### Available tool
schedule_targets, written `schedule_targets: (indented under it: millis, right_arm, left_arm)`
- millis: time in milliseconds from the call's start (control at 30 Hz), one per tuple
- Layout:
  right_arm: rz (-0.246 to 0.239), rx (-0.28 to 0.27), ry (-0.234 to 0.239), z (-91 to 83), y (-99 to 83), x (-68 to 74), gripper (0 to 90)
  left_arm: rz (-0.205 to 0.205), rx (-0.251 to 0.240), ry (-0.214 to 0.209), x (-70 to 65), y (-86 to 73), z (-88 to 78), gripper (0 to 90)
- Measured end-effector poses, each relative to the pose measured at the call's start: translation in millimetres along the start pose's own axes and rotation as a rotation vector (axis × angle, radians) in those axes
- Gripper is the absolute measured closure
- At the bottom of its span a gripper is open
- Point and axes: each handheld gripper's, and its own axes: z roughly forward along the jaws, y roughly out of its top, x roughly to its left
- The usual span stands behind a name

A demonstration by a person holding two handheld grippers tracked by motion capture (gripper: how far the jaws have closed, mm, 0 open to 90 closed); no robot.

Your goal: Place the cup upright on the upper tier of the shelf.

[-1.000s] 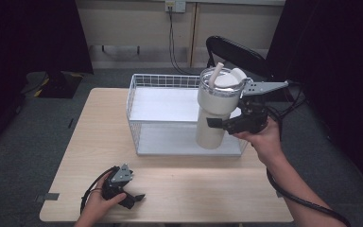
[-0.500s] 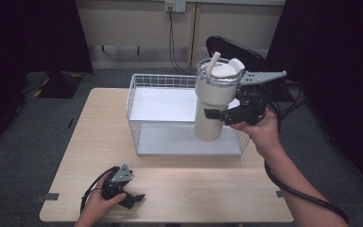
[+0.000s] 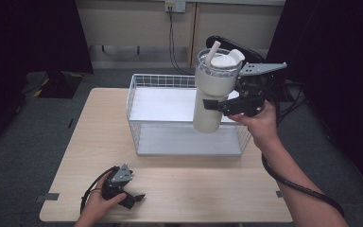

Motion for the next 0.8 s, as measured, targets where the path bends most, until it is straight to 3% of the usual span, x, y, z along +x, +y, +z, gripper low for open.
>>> schedule_targets:
  millis: [800]
  right_arm:
    - [0.017,-0.014,-0.075,16.8,11.6,-14.9,9.7]
  left_arm:
    - [0.001,0.002,-0.002,0.0,0.1,-0.2,0.0]
